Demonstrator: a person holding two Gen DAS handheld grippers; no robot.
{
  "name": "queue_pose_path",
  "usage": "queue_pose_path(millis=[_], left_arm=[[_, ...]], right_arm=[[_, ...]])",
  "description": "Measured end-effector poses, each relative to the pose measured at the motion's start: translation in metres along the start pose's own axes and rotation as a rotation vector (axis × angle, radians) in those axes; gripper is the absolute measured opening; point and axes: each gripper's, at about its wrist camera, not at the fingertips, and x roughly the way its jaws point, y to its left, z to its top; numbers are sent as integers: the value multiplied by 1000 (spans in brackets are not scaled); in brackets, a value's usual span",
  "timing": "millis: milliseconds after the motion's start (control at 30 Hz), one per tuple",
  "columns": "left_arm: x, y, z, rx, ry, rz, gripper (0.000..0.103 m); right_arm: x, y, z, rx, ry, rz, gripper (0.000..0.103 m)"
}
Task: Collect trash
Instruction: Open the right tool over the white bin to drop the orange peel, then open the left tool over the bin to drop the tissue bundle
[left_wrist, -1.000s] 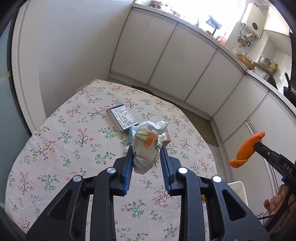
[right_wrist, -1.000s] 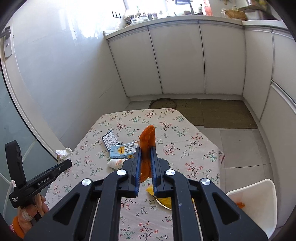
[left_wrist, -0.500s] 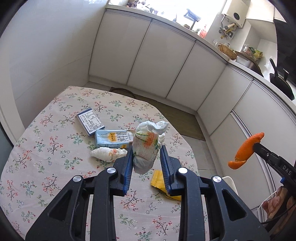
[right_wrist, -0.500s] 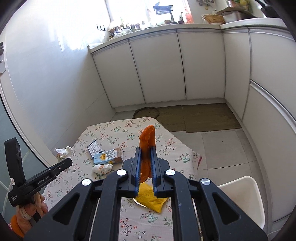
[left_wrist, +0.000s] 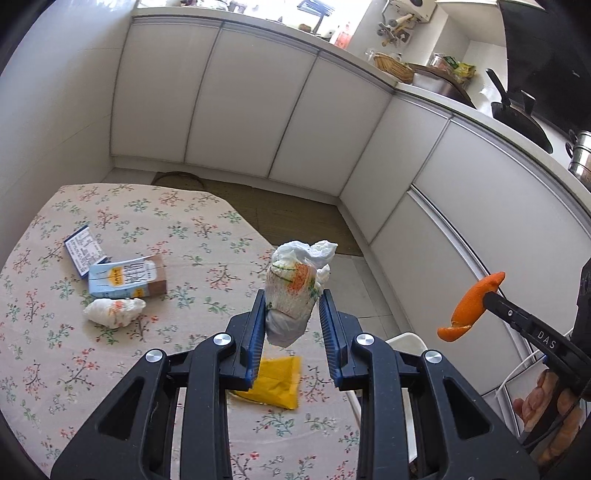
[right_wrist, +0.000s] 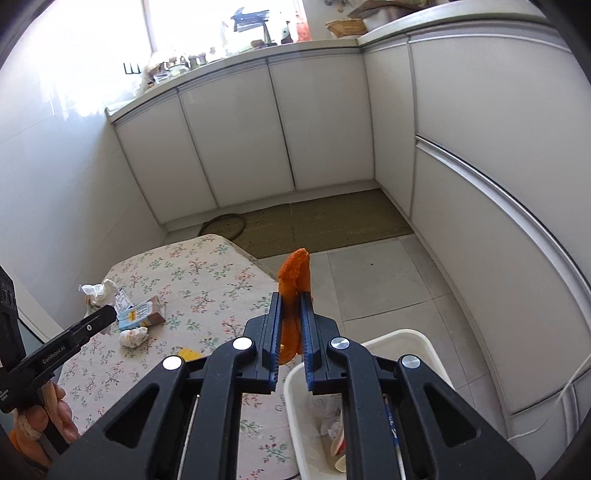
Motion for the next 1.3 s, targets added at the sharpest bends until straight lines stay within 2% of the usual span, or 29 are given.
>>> queue_pose_path(millis=[300, 533, 667, 867, 1000, 1200, 1300], left_arm=[[34, -69, -4, 90, 47, -98, 27], [56, -116, -10, 157, 83, -153, 27], [68, -137, -14, 191, 100, -180, 27], [83, -161, -17, 230, 127, -209, 27], [89, -175, -20, 252, 142, -223, 27], [99, -187, -28, 275, 182, -223, 32], [102, -187, -30, 267, 194, -217, 40]], right_arm=[[-5, -57, -7, 57, 46, -76, 13], [-7, -79, -13, 61, 84, -124, 14], [-13, -91, -16, 77, 74, -157, 38], [-24, -113, -17, 109, 44, -250, 43], [-30, -124, -17, 124, 12, -338, 63], [-37, -136, -16, 152, -12, -401, 65], [-39, -137, -16, 149, -24, -421, 65]])
